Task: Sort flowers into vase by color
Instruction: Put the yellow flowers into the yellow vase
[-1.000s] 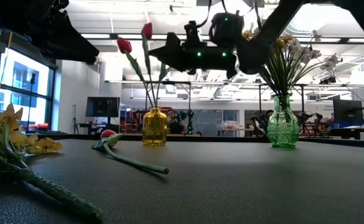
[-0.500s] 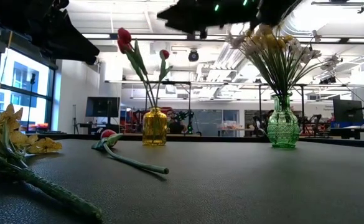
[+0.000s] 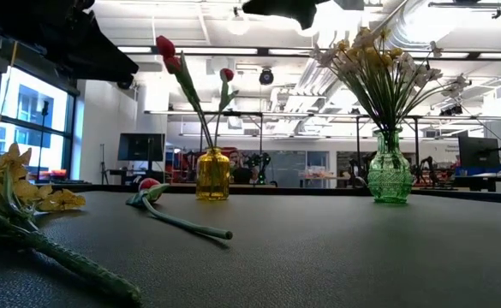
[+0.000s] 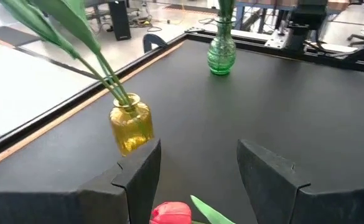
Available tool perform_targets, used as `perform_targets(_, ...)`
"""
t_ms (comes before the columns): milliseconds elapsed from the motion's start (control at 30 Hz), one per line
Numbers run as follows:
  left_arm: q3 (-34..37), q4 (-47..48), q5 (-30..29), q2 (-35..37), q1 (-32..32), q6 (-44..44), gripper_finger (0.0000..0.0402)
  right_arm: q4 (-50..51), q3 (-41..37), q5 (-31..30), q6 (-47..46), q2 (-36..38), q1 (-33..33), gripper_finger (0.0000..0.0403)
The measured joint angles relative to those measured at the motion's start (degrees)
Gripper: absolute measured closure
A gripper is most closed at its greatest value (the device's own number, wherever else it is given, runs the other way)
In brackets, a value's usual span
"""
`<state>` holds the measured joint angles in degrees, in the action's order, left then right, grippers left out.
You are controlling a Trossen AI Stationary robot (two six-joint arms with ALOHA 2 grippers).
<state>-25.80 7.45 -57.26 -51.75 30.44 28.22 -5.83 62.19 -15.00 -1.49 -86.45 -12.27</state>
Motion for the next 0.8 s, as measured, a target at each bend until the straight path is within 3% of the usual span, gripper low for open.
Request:
perform_targets(300,0.0,-2.9,-10.4,-2.2,0.1,5.9,0.0202,2.7,-1.2,-1.5,-7.5,-6.2,-5.7,0.0203)
perform_targets(633,0.0,-7.3,-5.9,-5.5,0.2,12.0,0.0202,1.6,-1.2,-1.7,-9.2,-8.4,-5.3,0.0203)
perform_targets(800,0.0,-12.3,3.7,-6.3,1.8,5.2,0.0202,-4.3,-1.2,-4.1,-9.1,-9.3,-5.6,0.0203)
